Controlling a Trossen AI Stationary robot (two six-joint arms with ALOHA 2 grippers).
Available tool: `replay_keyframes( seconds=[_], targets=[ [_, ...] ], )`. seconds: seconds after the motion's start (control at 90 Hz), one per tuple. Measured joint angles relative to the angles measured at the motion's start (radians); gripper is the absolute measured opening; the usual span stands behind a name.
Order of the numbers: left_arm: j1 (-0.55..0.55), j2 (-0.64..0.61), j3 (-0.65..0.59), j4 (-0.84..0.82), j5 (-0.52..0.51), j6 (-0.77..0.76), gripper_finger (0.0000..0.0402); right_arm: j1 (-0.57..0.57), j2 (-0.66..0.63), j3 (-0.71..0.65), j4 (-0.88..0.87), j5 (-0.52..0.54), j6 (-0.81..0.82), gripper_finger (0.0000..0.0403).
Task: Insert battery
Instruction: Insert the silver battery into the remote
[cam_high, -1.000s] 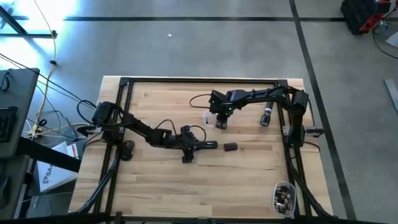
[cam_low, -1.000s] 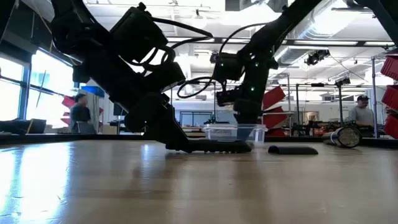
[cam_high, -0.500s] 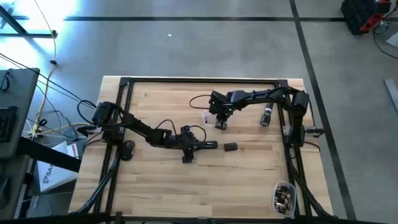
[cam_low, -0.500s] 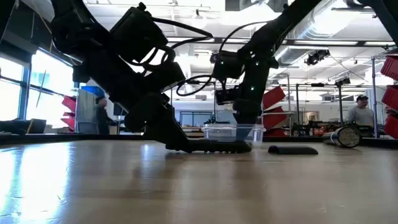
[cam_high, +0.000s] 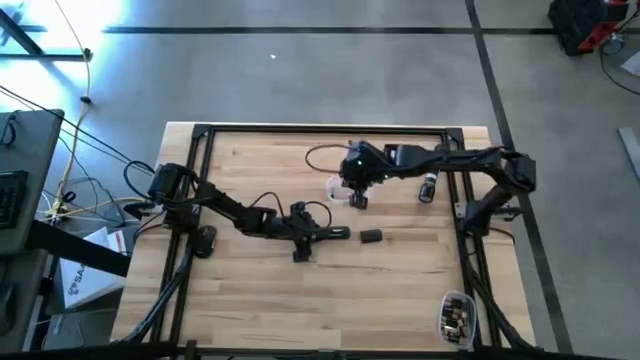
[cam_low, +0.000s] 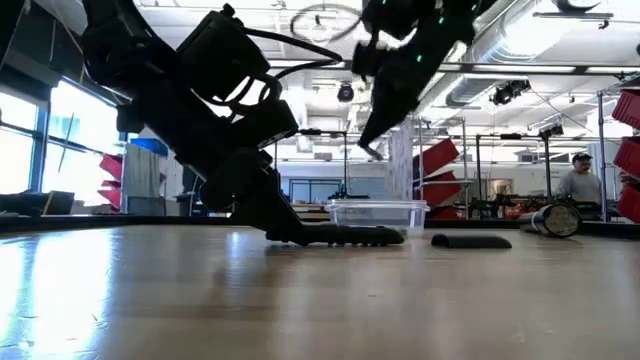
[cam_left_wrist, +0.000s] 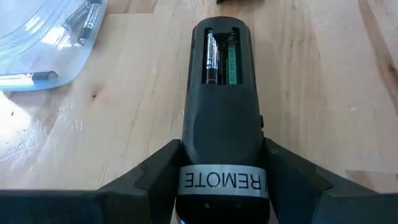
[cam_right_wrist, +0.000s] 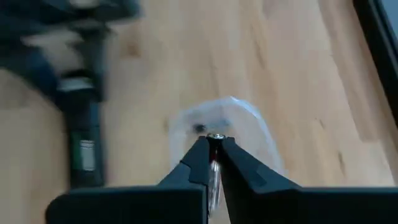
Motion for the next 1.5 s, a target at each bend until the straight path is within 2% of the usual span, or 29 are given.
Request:
replay_keyframes(
  seconds=[0.2,0.422,0.7,1.133,1.5],
  targets=[
    [-0.001,0.0,0.0,0.001,-0.008,0.006,0.0182,0.122,-0.007,-0.087,0.171,-0.008,0.049,0.0001],
    [-0.001,0.0,0.0,0.0,-0.016,-0.002,0.0182,0.231,-0.004,-0.231,0.39,-0.009,0.176,0.0001],
    [0.0,0.0,0.0,0.002,-0.019,-0.021,0.0182,0.321,-0.004,-0.276,0.489,-0.009,0.246,0.0001],
    [0.0,0.0,0.0,0.009,-0.02,-0.03,0.0182,0.311,0.13,-0.277,0.547,-0.025,0.195,0.0],
    [0.0,0.0,0.0,0.009,-0.019,-0.03,0.0182,0.233,0.139,-0.277,0.543,-0.013,0.133,0.0]
  ],
)
